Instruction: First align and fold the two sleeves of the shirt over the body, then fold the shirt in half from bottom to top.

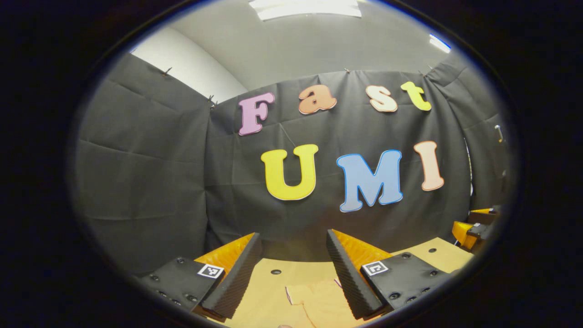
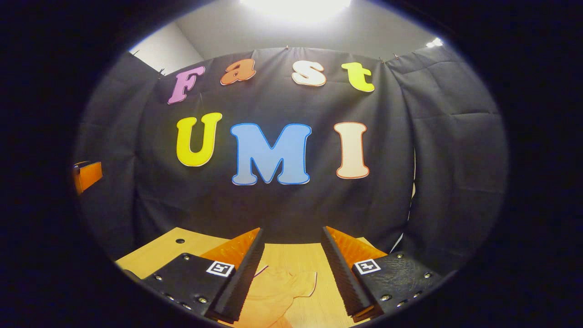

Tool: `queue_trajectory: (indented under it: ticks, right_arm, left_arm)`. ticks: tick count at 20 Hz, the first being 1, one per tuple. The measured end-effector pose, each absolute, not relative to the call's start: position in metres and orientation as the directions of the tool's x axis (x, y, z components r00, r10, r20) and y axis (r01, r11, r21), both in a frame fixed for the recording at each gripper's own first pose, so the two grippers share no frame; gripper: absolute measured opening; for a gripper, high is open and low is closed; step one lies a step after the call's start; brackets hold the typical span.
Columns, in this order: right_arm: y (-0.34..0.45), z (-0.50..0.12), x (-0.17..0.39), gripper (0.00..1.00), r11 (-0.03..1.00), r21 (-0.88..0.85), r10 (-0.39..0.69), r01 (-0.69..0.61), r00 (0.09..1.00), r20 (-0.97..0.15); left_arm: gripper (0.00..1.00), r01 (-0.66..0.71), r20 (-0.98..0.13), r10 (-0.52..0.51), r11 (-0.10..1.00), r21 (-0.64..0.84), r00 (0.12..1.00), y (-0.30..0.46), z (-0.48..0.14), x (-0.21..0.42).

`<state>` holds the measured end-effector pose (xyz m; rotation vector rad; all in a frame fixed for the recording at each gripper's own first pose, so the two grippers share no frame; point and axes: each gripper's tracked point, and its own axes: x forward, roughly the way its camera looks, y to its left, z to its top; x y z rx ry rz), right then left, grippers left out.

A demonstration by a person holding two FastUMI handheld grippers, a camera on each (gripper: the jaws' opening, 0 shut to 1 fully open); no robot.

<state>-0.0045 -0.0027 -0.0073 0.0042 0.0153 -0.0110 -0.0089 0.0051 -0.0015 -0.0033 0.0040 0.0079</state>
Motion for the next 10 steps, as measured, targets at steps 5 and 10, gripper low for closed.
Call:
queue_trajectory:
  ticks: [5, 10]
  right_arm:
    - [-0.005, -0.015, -0.002, 0.81, 1.0, 0.007, -0.017, 0.018, 0.999, -0.037]
    - [-0.011, -0.049, 0.013, 0.81, 0.999, 0.035, -0.022, 0.027, 0.991, -0.131]
  left_arm:
    - [0.96, -0.008, -0.005, 0.008, 1.0, -0.007, 1.0, 0.006, -0.003, -0.01]
    - [0.96, -0.007, -0.012, 0.007, 1.0, -0.005, 1.0, 0.007, -0.007, -0.009]
